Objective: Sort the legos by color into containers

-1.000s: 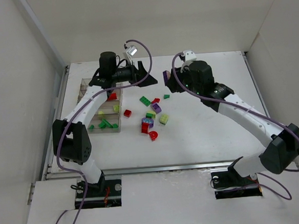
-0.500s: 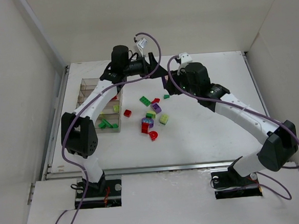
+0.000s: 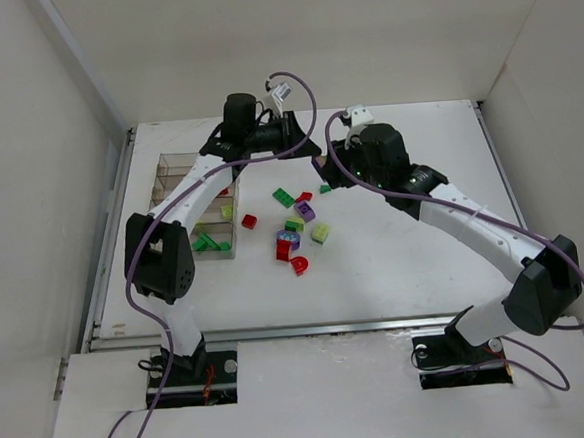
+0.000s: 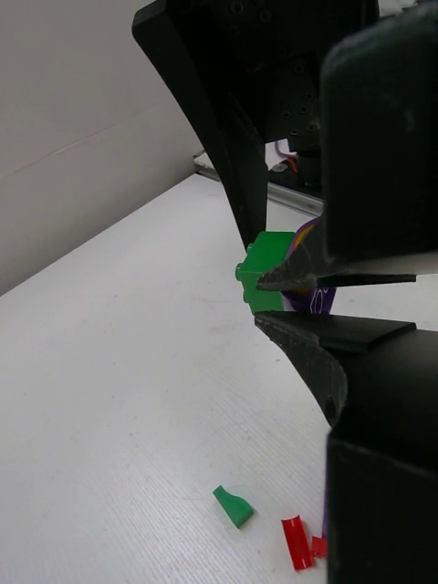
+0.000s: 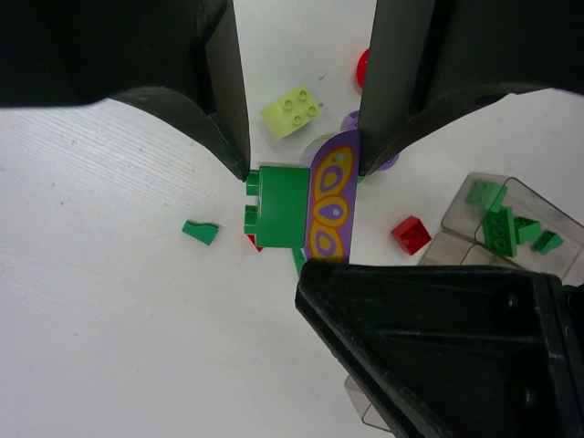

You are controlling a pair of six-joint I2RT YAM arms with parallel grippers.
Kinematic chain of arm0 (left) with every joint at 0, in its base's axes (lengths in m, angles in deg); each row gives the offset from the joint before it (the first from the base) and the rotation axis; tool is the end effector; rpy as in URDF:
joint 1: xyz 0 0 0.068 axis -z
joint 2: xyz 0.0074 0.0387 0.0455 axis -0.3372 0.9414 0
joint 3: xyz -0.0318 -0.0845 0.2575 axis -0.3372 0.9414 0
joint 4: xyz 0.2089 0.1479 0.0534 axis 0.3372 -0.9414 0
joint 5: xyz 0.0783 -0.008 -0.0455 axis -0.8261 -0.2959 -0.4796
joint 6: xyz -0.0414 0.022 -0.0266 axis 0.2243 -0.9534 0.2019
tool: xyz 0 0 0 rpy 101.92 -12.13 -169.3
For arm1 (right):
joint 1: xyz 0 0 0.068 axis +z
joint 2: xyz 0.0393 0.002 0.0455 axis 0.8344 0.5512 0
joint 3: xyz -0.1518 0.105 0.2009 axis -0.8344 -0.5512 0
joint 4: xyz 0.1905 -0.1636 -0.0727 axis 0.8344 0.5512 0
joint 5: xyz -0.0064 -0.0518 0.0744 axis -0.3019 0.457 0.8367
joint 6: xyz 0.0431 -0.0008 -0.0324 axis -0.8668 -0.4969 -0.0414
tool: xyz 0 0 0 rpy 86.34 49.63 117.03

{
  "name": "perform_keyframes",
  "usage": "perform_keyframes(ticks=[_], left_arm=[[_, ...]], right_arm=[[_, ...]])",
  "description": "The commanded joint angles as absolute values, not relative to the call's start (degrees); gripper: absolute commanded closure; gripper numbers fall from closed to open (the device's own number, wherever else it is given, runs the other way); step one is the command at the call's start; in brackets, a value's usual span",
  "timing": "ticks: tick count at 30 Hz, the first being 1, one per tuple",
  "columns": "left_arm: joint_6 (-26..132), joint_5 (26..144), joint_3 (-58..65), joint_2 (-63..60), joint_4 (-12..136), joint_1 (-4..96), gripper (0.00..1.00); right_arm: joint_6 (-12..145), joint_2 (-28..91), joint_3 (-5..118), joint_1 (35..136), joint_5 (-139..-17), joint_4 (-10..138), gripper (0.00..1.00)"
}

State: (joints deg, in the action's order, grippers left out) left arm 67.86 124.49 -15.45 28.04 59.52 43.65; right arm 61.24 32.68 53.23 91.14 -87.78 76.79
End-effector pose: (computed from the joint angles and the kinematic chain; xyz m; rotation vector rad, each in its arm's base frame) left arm 0.3883 -0.2013 0.3423 0.6005 1.8637 -1.3513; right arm 0.2780 0.1901 0.3489 -0.3653 1.9725 0.4929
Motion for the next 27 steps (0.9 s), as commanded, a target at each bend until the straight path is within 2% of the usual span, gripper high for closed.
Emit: perform_keyframes(ticks=[1,3,4,5,7,8,10,18,27], left_arm=[[66.93,126.44,-16.97,26.50,59.53,43.88,0.90],[66.93,127.06,-16.97,26.50,59.53,43.88,0.90],[66.93,127.67,-16.97,26.50,59.53,43.88,0.87],[67.45,127.67,-16.97,26.50,59.53,43.88,0.66],[68.16,128.20,-16.97,26.50,59.53,43.88,0.45],[68.77,128.98,-16.97,26.50,60.22,43.10,0.37],[70.88,130.22,-16.37,26.50,60.76,41.25,0.28],[78.77,136.54,-13.46,26.50,67.16,39.31,0.26],[84.16,137.08,-12.23,27.55,72.10,39.31,0.29]], right_arm=[[61.32,30.78,53.82,91.71,-87.25,73.57,1.00],[61.32,31.30,53.82,91.71,-87.25,73.57,1.00],[61.32,31.30,53.82,91.71,-87.25,73.57,1.00],[61.32,31.30,53.82,91.71,-87.25,73.57,1.00],[61.32,31.83,53.82,91.71,-87.25,73.57,1.00],[61.32,31.83,53.82,91.71,-87.25,73.57,1.00],[61.32,31.83,53.82,91.71,-87.78,73.57,1.00],[60.79,31.30,53.82,92.23,-93.31,73.57,1.00],[60.79,31.30,54.96,93.29,-95.60,72.52,1.00]])
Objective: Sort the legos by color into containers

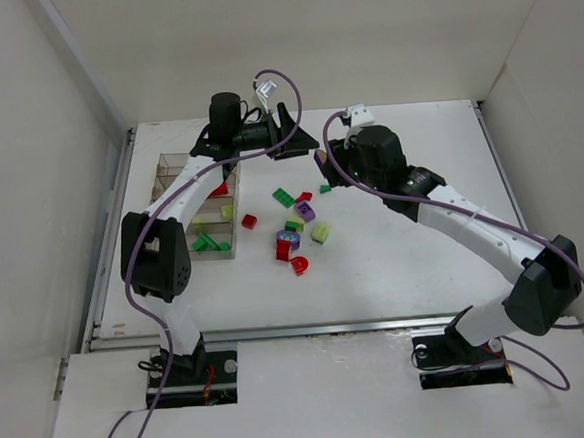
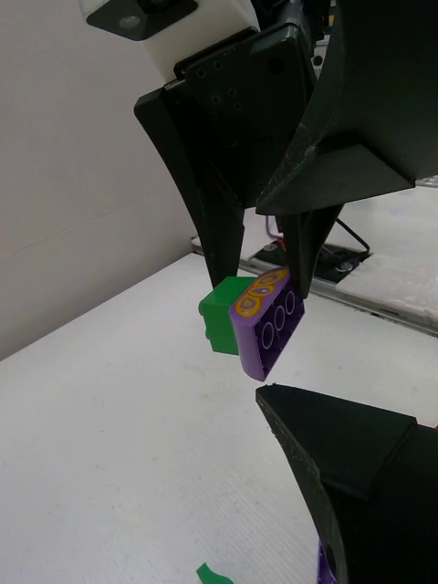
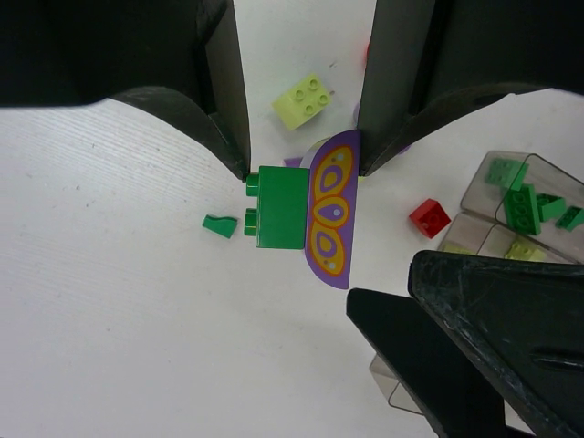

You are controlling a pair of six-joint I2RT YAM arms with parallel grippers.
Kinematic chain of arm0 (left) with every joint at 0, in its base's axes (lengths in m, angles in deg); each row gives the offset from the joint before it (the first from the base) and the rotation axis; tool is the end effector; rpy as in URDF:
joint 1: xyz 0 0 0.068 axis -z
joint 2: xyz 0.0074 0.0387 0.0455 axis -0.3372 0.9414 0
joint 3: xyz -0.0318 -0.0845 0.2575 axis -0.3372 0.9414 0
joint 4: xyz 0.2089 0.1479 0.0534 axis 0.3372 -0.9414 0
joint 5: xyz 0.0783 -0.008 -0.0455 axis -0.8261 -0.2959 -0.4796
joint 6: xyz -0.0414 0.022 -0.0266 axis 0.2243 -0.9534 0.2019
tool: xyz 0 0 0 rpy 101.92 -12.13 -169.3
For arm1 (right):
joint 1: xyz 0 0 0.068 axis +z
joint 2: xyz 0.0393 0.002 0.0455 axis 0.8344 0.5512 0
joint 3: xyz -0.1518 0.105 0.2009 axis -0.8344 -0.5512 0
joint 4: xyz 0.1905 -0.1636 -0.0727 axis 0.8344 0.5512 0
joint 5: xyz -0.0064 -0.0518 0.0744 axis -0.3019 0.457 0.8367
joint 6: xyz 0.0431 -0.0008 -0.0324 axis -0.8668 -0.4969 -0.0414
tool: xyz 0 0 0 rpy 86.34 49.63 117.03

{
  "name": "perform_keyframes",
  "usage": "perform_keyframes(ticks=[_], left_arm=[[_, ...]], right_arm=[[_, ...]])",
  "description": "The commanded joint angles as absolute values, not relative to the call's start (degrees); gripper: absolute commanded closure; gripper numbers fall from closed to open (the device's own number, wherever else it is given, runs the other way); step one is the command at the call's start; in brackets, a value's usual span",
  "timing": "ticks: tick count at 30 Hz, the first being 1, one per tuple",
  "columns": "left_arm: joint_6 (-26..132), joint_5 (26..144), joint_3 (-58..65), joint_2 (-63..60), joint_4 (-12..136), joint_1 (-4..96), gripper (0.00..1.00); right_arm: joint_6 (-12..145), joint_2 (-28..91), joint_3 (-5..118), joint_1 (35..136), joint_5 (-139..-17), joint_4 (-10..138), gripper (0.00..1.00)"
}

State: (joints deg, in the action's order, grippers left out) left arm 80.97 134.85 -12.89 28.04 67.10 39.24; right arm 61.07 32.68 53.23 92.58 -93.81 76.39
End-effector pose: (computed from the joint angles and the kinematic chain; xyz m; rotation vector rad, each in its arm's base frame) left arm 0.3979 -0.1733 0.3403 0.5163 1.8761 -1.5854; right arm 0.2753 0.1940 0.3498 -0.3142 1.9596 0.4130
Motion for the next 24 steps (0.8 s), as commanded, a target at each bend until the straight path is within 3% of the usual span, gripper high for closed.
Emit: perform_keyframes(ticks=[1,15,24], left_arm=[[84.77,137.08,-12.23,27.55,72.70,39.31,0.29],[85.47,137.77,-12.76,30.37,72.35,39.31,0.29],[87.58,138.31,-13.81,30.89,75.00,39.31,0.43]], right_arm=[[60.79,31.83,55.66,93.29,-95.60,72.52,1.00],[58.51,33.14,57.77,93.90,-96.66,71.46,1.00],[58.51,36.66,60.41,94.43,-96.13,70.32,1.00]])
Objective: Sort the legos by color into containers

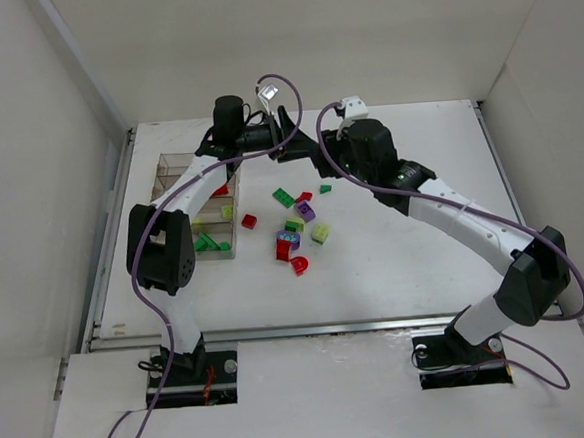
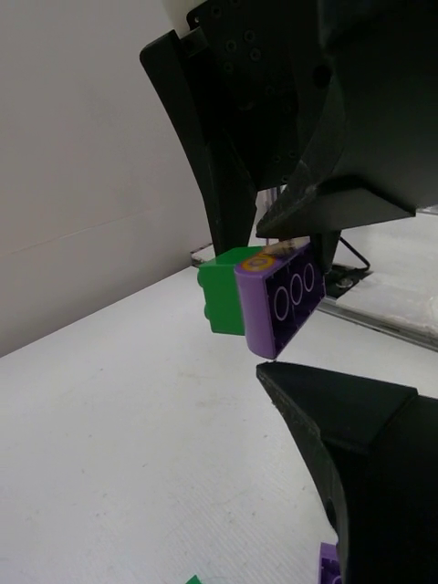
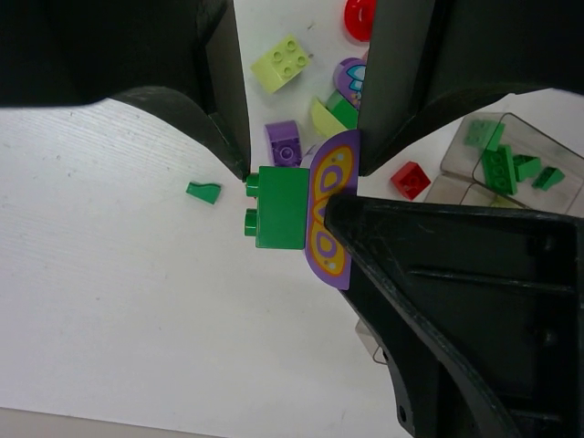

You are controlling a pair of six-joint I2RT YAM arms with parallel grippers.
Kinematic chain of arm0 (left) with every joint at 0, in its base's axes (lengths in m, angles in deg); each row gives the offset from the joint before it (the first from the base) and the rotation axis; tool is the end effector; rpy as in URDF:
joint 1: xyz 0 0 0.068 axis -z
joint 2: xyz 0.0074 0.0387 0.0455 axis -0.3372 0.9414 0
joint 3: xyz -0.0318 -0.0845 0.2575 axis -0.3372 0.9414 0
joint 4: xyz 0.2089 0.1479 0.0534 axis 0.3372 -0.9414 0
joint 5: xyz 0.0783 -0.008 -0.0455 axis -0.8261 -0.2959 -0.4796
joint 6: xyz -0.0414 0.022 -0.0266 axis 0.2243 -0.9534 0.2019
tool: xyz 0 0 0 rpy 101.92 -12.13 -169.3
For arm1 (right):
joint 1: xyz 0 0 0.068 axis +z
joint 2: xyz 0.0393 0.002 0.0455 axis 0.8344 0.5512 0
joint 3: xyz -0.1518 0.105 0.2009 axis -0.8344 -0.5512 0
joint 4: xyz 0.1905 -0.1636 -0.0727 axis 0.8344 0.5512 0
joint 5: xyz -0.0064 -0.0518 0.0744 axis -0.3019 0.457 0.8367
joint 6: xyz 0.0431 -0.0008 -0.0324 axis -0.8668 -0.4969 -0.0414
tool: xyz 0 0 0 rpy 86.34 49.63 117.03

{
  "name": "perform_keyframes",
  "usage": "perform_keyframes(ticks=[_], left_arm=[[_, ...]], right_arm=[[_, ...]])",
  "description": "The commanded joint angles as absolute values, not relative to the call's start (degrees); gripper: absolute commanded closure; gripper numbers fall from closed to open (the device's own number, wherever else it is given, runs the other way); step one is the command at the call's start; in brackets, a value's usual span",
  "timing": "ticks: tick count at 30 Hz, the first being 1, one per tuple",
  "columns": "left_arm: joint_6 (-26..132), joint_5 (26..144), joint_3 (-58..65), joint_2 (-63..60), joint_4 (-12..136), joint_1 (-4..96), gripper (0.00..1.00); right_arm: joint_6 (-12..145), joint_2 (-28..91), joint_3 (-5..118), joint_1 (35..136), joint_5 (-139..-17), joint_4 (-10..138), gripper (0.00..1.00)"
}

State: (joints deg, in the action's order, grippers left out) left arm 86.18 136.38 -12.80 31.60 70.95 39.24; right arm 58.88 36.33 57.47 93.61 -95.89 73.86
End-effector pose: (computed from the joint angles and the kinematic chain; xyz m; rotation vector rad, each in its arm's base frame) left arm 0.4106 -0.1783 0.3199 0.4630 1.9199 -1.6639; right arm 0.2873 0.2090 0.3597 -0.2562 1.9129 0.4375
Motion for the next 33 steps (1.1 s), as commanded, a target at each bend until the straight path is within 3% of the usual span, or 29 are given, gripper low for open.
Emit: perform_keyframes(ticks=[1,3,8,13,17,18,20,21,24,33], left_arm=[[87.59,138.31,-13.81,30.89,75.52,39.31,0.49],[88.11,138.31,-13.29,30.89,76.04,39.31,0.59],[89.26,138.84,-12.67,30.89,77.28,38.78,0.72],[89.26,138.84,-12.67,30.89,77.28,38.78,1.00],[89.26,138.84,-12.67,30.89,76.75,38.78,1.00],[89.26,138.84,-12.67,30.89,76.75,38.78,1.00],[89.26,138.84,-12.67,30.89,76.75,38.78,1.00],[88.73,138.84,-12.67,30.89,75.97,38.78,1.00],[85.66,138.31,-13.80,30.89,72.91,38.78,1.00],[52.02,129.97,-22.95,29.84,48.81,39.92,1.00]], right_arm=[[58.51,36.67,60.41,94.43,-96.13,70.32,1.00],[58.51,36.67,60.41,94.43,-96.13,70.32,1.00],[58.51,36.67,59.80,94.43,-95.60,70.32,1.00],[58.51,36.67,59.27,94.43,-95.60,70.32,1.00],[58.51,37.19,59.27,94.43,-94.12,70.32,0.99],[58.51,37.19,59.27,94.43,-93.50,70.32,0.89],[58.51,37.72,59.27,94.43,-92.10,70.32,0.58],[58.51,37.72,59.27,94.43,-92.09,70.32,0.34],[58.51,38.25,59.27,94.43,-89.82,70.93,0.02],[67.63,37.73,62.43,88.47,-72.33,81.38,0.00]])
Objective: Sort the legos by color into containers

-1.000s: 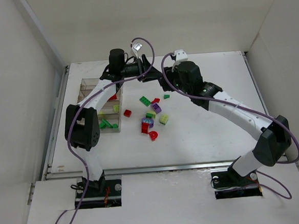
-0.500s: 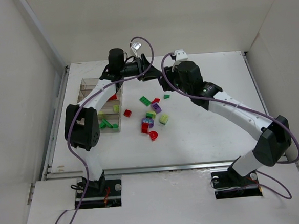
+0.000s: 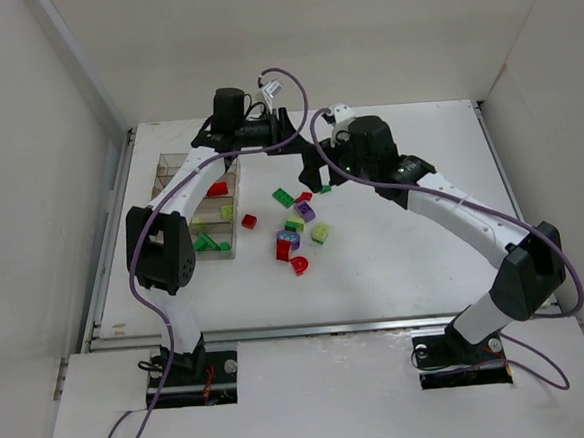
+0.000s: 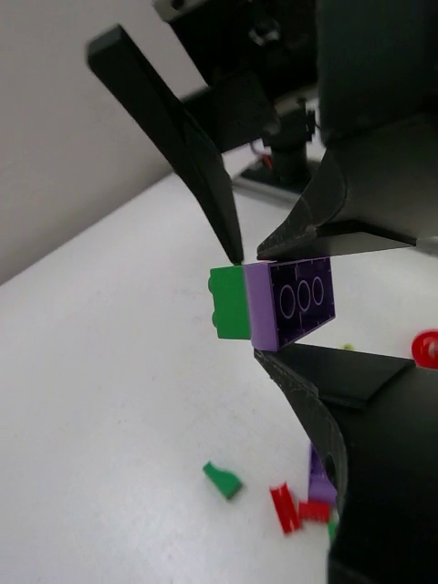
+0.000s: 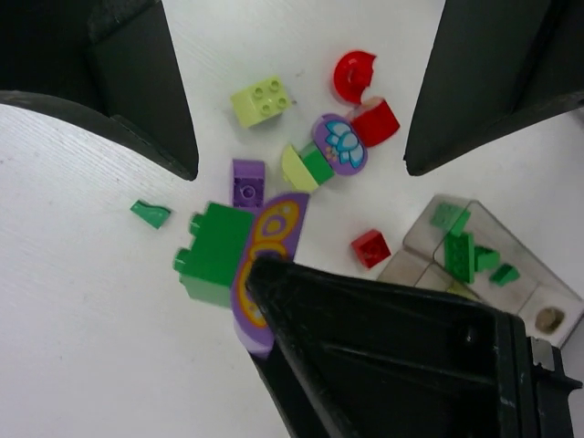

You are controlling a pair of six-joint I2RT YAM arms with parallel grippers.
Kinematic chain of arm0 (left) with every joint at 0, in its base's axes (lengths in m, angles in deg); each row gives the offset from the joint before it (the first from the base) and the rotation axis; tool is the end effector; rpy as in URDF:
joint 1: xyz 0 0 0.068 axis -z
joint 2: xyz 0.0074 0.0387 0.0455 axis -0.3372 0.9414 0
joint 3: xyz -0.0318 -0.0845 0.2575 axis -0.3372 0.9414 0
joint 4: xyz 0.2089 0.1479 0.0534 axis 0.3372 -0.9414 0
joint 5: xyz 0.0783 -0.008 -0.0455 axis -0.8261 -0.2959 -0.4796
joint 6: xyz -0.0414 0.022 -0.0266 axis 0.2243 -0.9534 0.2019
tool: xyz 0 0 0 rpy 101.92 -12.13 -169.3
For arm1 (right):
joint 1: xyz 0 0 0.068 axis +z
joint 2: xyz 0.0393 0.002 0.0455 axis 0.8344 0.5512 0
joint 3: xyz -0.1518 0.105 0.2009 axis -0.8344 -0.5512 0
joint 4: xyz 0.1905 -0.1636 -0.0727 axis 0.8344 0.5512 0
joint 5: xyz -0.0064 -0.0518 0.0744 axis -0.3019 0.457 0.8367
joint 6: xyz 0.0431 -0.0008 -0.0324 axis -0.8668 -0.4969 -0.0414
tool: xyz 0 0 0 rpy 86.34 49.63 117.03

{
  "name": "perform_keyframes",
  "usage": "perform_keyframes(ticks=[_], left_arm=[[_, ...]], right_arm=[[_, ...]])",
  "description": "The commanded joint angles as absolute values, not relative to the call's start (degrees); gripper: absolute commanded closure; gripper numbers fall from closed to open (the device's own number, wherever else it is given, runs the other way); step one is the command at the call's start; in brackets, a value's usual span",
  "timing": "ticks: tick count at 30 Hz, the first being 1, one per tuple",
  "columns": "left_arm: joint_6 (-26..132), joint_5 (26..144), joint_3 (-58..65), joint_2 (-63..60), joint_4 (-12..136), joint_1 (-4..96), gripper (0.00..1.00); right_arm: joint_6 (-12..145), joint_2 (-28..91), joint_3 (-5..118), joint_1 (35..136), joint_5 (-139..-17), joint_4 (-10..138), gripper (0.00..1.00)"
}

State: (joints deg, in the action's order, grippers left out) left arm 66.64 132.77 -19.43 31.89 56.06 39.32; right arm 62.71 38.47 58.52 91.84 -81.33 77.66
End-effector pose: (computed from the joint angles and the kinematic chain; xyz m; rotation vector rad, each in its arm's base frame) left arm 0.4122 -0.1783 0.3334 0.6352 1.8891 -1.4294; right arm 0.2942 0.2115 0.3466 -0.4833 1.9867 0.5862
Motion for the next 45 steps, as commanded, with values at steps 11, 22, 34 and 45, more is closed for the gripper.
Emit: perform_keyframes(ticks=[11,22,34,45], left_arm=[[14.75,136.00,-23.05,22.20,36.43,40.45,1.00],[4.28,147.18,-20.67,18.07,32.55,40.45,1.00],[4.00,152.19,-20.67,18.06,31.84,41.51,1.00],[6.19,153.51,-20.14,17.01,31.84,41.42,1.00]], right_arm=[[80.74,37.01,67.80,82.74,-59.41,93.08,0.03],[83.29,38.68,67.62,82.22,-42.28,89.32,0.10],[81.45,40.26,67.01,82.22,-35.05,80.43,0.23],[80.39,40.27,64.81,82.22,-34.95,77.53,1.00]])
